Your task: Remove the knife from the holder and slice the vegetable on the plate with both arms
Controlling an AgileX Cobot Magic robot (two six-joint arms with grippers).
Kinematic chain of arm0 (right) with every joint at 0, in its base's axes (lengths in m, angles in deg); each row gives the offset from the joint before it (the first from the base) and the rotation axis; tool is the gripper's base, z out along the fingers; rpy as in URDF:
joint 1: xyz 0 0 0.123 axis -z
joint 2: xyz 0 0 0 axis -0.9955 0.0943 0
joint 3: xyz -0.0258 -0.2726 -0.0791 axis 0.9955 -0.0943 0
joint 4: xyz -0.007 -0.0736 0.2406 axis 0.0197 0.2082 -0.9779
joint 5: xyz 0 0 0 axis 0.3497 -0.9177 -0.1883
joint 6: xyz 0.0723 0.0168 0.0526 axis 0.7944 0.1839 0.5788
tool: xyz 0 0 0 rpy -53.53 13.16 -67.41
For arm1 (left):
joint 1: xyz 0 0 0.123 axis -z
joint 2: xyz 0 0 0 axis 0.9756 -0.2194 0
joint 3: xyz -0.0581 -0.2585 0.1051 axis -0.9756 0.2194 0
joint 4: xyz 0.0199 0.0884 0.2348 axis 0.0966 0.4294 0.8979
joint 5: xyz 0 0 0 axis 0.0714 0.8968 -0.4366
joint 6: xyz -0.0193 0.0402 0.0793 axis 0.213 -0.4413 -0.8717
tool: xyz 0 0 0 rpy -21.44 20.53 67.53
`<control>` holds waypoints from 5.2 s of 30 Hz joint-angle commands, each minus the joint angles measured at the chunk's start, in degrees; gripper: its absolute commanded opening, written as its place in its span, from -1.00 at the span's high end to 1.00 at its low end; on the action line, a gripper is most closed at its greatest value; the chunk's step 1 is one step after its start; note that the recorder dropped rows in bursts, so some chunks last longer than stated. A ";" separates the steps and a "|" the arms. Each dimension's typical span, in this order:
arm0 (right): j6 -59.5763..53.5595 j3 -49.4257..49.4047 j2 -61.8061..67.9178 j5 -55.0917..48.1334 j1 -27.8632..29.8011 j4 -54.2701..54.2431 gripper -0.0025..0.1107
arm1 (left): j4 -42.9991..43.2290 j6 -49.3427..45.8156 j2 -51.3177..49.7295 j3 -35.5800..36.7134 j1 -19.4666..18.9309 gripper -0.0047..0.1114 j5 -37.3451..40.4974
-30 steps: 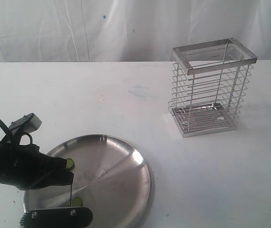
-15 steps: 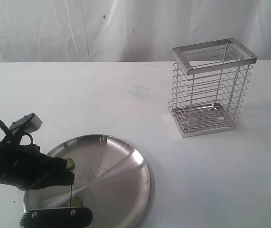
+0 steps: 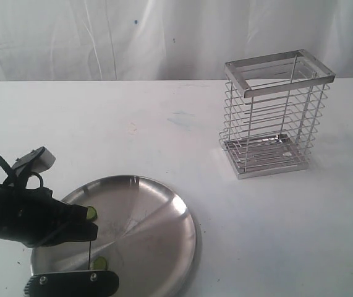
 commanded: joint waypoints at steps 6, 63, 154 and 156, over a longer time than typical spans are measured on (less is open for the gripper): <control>0.28 -0.51 -0.12 -0.70 -0.08 0.78 0.96 | -1.31 -0.52 0.14 0.38 0.31 0.92 1.23; 1.95 -1.14 1.87 0.15 -0.08 1.17 0.96 | -12.57 -12.08 -12.72 0.38 0.31 0.92 4.64; 4.44 -1.14 1.04 -3.28 -0.71 3.44 0.96 | -6.67 -10.42 0.28 -1.13 0.31 0.92 11.08; 4.44 -1.14 1.04 -3.28 -0.71 3.44 0.96 | -6.67 -9.05 -1.10 0.15 0.31 0.92 9.21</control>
